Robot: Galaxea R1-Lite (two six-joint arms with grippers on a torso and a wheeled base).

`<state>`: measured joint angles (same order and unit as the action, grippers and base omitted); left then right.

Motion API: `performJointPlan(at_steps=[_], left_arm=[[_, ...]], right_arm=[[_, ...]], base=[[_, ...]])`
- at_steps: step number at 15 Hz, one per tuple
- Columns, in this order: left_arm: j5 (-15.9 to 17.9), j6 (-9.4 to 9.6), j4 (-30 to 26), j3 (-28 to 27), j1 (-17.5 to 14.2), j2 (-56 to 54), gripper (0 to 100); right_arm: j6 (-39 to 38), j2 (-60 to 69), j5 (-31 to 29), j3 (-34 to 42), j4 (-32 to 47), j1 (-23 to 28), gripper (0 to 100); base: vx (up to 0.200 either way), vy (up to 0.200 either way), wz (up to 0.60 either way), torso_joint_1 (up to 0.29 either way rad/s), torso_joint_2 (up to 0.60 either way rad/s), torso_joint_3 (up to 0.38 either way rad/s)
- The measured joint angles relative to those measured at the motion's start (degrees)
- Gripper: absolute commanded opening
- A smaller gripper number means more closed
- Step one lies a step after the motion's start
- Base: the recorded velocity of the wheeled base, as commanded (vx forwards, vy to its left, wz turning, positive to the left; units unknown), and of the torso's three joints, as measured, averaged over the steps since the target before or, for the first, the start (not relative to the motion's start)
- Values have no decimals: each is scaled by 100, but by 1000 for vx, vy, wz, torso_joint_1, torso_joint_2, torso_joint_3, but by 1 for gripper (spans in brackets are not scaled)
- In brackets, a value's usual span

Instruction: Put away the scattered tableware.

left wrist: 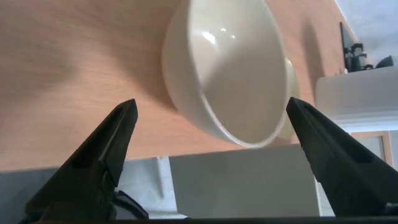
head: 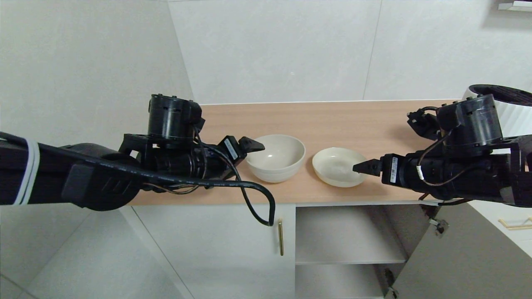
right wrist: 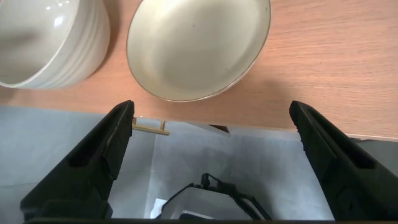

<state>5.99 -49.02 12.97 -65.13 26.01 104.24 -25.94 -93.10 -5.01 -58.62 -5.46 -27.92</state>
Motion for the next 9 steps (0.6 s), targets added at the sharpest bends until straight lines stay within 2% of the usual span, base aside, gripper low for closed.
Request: performJointPlan(at_steps=[5,6,9], left_arm=[[-2,-2,18,-38,0,215,100],[-5,-2,16,-40,0,245,0],[-9,0,16,-40,0,279,0]], right_arm=[[6,-32,-5,0,-1,0,100],[9,-37,-7,2,0,0,100],[18,-43,-10,6,2,0,100]], base=[[0,0,0,0,0,0],[0,0,0,0,0,0],[0,0,0,0,0,0]])
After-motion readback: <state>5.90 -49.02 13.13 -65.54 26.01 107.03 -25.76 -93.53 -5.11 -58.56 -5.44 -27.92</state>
